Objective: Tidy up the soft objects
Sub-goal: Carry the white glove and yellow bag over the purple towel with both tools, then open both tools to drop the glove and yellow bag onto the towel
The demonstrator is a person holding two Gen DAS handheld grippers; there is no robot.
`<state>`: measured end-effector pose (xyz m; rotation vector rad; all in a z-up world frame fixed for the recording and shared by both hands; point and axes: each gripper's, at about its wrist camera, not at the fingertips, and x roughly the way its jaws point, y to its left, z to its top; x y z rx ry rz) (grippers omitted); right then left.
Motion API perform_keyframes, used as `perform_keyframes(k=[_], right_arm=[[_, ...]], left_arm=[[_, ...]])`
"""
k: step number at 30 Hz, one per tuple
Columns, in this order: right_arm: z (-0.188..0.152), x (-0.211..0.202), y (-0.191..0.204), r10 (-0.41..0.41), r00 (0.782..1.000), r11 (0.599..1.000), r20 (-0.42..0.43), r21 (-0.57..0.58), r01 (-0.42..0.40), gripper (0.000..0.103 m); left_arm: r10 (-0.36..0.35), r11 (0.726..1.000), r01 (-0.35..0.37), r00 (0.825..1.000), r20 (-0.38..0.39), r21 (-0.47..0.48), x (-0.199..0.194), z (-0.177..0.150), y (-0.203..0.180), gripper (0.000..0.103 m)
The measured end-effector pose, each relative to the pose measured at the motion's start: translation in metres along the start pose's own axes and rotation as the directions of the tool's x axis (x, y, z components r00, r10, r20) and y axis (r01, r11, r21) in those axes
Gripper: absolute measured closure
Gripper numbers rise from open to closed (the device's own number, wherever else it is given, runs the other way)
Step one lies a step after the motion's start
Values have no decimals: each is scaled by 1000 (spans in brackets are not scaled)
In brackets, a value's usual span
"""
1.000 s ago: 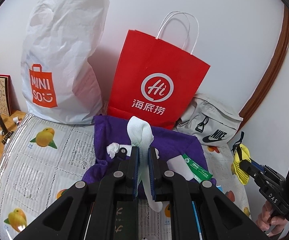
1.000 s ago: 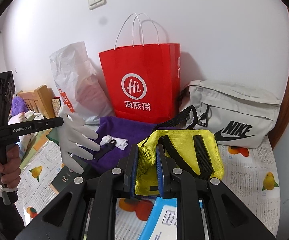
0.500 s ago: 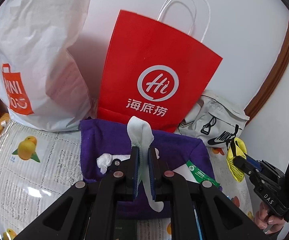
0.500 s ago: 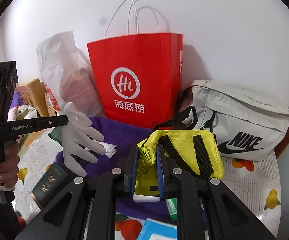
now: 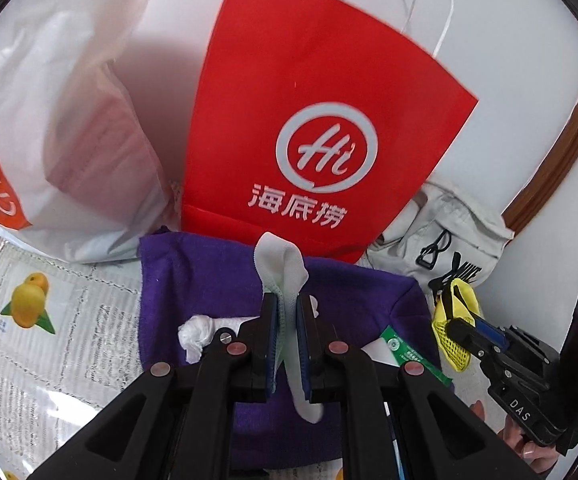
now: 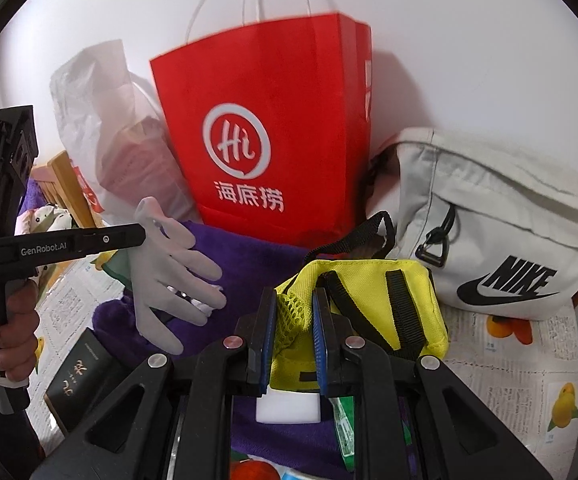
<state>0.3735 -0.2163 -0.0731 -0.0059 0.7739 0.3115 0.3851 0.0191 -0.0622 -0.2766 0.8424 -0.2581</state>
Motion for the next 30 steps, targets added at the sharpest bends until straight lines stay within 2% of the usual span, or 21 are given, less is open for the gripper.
perform_keyframes(k=[9,15,25,27,30], right_arm=[[-6,31,-16,-11,998,1000,-60,24,13,86],[-11,49,-22,10,995,998,-94,58,-4,86],[-13,69,-16,10,989,998,-148,63,-1,85],[-12,68,-16,14,989,998,-145,62,-5,83],[-12,61,-16,19,991,998,-129,64,-11,67]], left_arm=[[3,1000,-4,996,-84,-17,29,-4,10,93],[6,999,-10,992,-126,-36,40,-6,19,93],[11,998,-20,988,-153,-61,49,-9,26,93],[9,998,-18,988,-157,-58,50,-8,24,93],[9,998,-19,986,-165,-62,50,-8,26,90]])
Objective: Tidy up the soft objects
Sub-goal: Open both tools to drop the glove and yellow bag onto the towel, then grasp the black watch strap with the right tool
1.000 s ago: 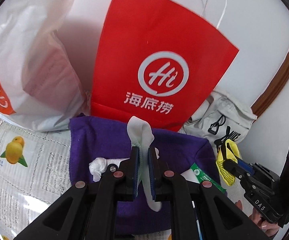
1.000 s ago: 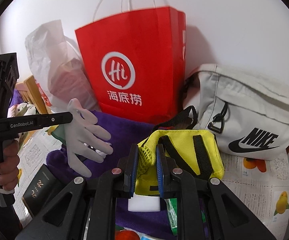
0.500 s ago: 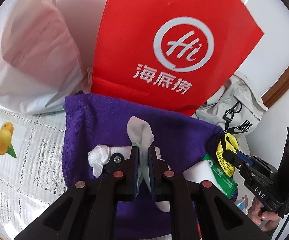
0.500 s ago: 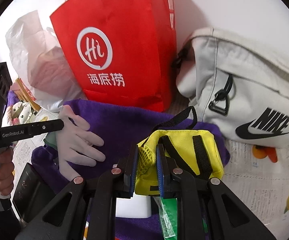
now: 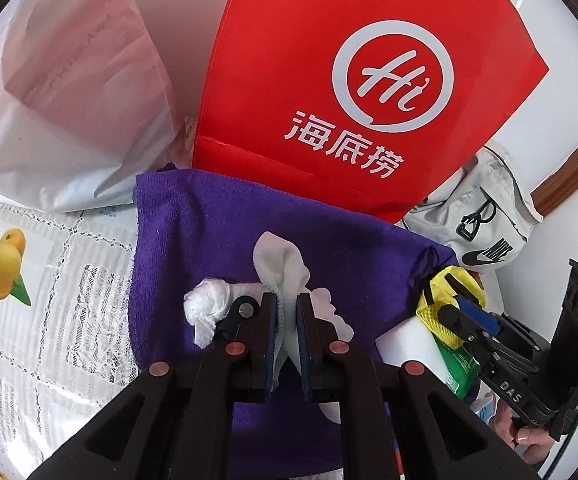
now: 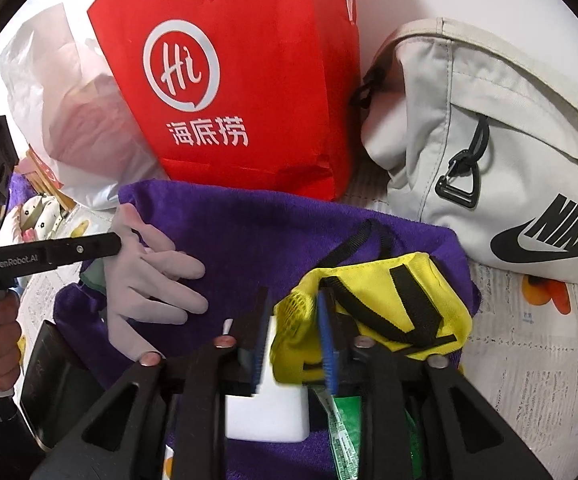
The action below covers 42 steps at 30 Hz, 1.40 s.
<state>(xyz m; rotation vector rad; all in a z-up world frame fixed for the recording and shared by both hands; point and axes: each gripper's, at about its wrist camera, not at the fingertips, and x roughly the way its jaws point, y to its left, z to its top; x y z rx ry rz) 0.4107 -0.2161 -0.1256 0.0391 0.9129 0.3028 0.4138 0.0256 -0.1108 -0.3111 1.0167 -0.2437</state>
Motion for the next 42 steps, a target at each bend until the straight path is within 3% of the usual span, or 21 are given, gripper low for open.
perform_keyframes(k=[2,4,7,10,20,27,32,37,39,41,42], right_arm=[[0,-7,2,-2,1000,1000,18,-7,2,53],[0,-14,4,-7,999,1000,37,-9,7,50],[1,-25,6,6,998,1000,57,-5,-5,49],[-2,-36,11,4,997,1000,72,-19,-3,45],[-44,-103,38,-6,994,1000,109,-29,9,40],[-83,-144,65,34,994,999,108,-15,-33,40],[-119,-164,86,64,995,998,82,-15,-63,40],[-157,-169,112,120,991,992,57,-41,-117,40],[-167,-164,122,135,990,989,35,-59,-133,45],[-179,-153,136,154,988,984,-14,-83,-155,62],[-186,-145,143,167,985,981,-44,-93,-170,63]], left_arm=[[19,1000,-19,1000,0,3,0,1,0,81],[35,999,-35,999,1,-3,-1,1,0,74],[49,999,-49,999,8,-9,-7,2,1,71],[75,997,-74,997,30,-3,-17,2,-1,57],[119,990,-129,982,148,60,-86,-19,-22,56],[52,994,-65,988,148,86,-138,-58,-29,56],[112,987,-131,977,179,95,-164,-93,-30,56],[134,987,-147,977,165,68,-178,-124,-18,56],[138,987,-149,977,163,55,-183,-135,-12,56],[146,987,-154,976,160,41,-187,-149,-3,56],[150,987,-157,976,158,35,-188,-154,2,56]])
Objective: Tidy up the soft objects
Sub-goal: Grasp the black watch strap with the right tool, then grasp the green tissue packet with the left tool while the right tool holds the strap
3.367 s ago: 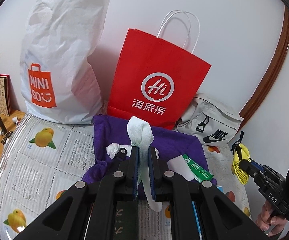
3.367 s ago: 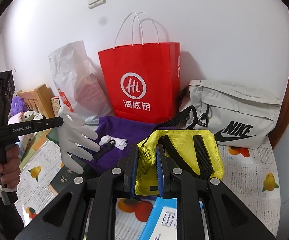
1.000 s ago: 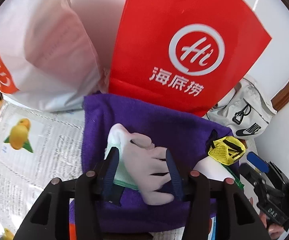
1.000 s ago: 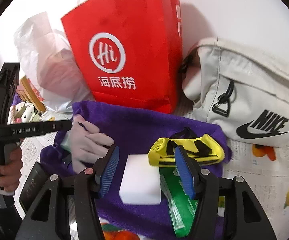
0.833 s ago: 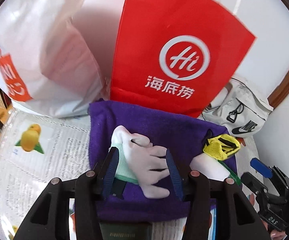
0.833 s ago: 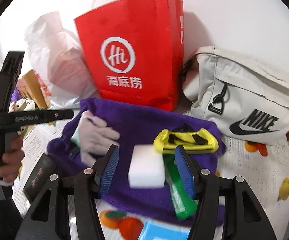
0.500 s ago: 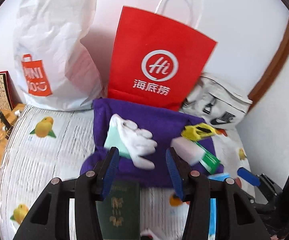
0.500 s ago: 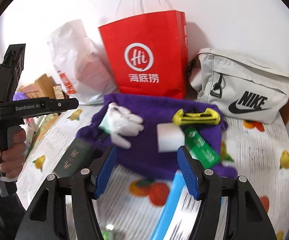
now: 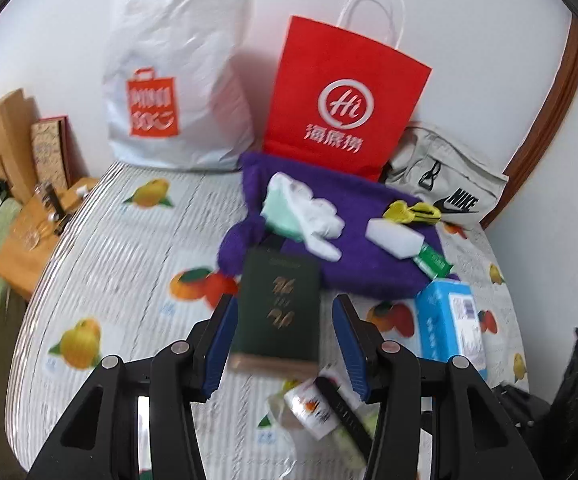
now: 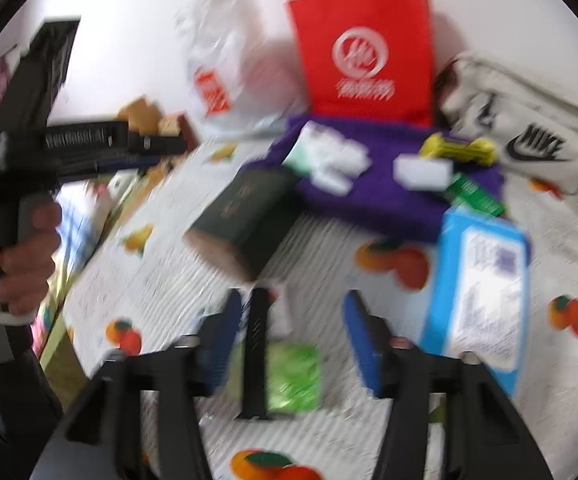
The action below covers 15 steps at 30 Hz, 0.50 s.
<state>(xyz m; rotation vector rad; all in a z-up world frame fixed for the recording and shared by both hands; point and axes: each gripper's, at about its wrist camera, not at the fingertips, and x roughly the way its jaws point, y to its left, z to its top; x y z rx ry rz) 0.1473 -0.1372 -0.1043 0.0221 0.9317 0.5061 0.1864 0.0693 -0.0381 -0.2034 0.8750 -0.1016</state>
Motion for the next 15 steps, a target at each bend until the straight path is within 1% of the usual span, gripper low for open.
perform_keyframes(k=[2,5,9,12,14,15], right_arm=[[-9,14,9,3,999,1000,-40,-12,-4,63],[-17,32,16,-2,997,1000,-73,-21,0,63],[-16,57,23,-26,993,1000,-118,-18,24,64],[-14,73,30,-83,987,995,-136,-58,76,64],[-13,83,36,-121,981,989,-148,-98,108,68],[-13,86,37,-123,981,989,-151,-104,108,74]], left_arm=[[2,1000,-2,1000,-11,-19,-1,-13,11,56],[-1,999,0,999,-32,-41,1,-30,28,56],[-7,997,2,998,-57,-82,6,-45,49,56],[-21,995,15,998,-56,-101,7,-49,62,56],[-26,993,21,998,-49,-114,6,-50,69,56],[-33,992,27,998,-48,-119,6,-50,72,56]])
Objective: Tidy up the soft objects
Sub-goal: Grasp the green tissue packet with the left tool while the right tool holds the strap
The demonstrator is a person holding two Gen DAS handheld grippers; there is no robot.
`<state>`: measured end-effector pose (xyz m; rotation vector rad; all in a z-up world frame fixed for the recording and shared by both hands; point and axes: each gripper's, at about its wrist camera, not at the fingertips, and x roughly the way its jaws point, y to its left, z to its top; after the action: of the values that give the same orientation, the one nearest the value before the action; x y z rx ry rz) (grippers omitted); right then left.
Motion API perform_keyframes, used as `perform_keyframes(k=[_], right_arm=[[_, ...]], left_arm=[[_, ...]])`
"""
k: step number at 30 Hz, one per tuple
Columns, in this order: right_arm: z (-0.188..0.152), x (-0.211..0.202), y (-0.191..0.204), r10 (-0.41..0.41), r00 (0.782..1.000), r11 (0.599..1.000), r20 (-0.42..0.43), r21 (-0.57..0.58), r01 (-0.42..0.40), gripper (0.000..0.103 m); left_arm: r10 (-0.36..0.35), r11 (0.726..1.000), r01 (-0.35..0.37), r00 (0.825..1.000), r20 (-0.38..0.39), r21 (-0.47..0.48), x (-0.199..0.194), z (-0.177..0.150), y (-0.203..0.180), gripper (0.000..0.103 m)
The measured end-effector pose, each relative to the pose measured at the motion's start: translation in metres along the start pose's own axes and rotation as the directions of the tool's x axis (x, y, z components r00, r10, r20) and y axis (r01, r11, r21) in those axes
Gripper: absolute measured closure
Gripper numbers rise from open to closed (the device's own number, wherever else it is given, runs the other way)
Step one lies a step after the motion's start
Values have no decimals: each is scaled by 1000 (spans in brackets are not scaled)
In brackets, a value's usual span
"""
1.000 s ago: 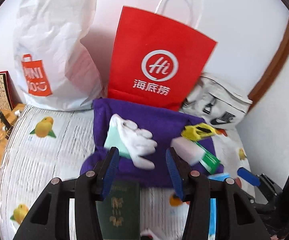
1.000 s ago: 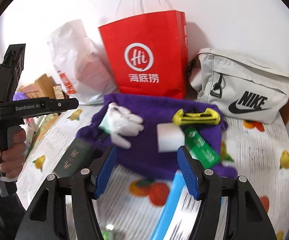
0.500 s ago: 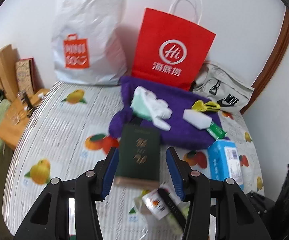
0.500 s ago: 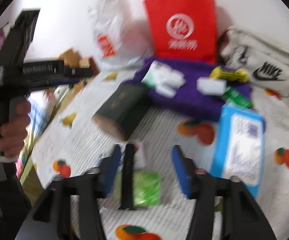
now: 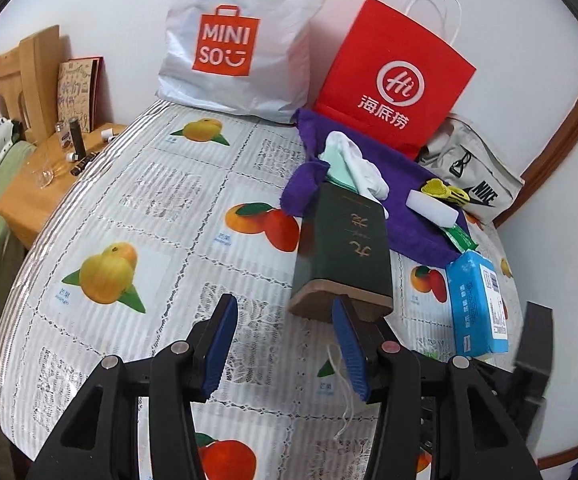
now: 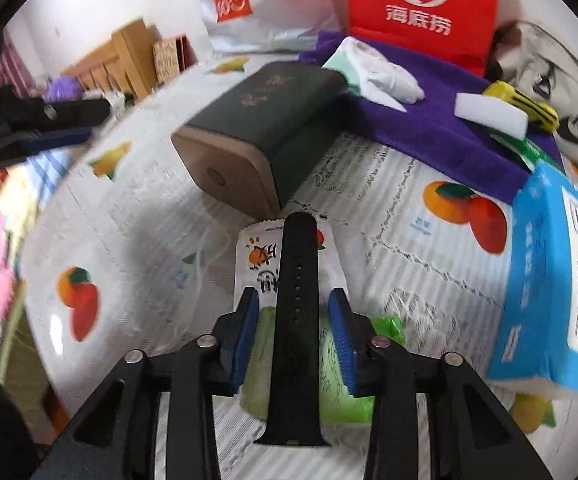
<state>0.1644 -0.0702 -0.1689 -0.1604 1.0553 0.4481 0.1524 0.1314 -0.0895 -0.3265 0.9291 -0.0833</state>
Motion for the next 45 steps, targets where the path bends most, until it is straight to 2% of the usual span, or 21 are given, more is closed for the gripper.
perform_keyframes(k=[1,5,10,16,25,31,36,38,40,45], right_arm=[[2,2,1,10,1000,1000,-7,0,-10,82],[5,-8,1,-7,1000,1000,21,-18,7,83],[9,-22,-13,86,995,994,56,61,-89,83],[3,-48,-16,59,992,995,113,71,-67,83],[-44,-85,-44,-15,986,992,165,122,-5,83],[-80,-96,-65,-55,983,983,175,183,22,83],[-105,-98,-83,-90,983,974,162,219,53,83],[-115,-97,-91,-111,982,969,150,234,74,83],[-122,-97,-97,-127,981,966,145,241,90,83],[-134,-96,-110,-124,981,960,150,268,81,83]], left_arm=[[-6,1000,6,1000,-1,-4,0,0,3,56],[-16,1000,16,1000,1,-8,1,-2,10,56],[-26,999,25,1000,-13,-21,7,-4,13,56],[-16,1000,16,1000,-26,0,8,-14,6,56],[2,998,3,996,-92,56,22,-40,-21,56],[-33,992,48,991,-126,118,30,-60,-56,56],[-47,979,78,985,-166,187,42,-78,-92,49],[-51,977,86,983,-175,197,44,-81,-102,36],[-65,977,100,981,-184,188,45,-82,-108,28],[-40,984,80,970,-238,159,61,-87,-127,27]])
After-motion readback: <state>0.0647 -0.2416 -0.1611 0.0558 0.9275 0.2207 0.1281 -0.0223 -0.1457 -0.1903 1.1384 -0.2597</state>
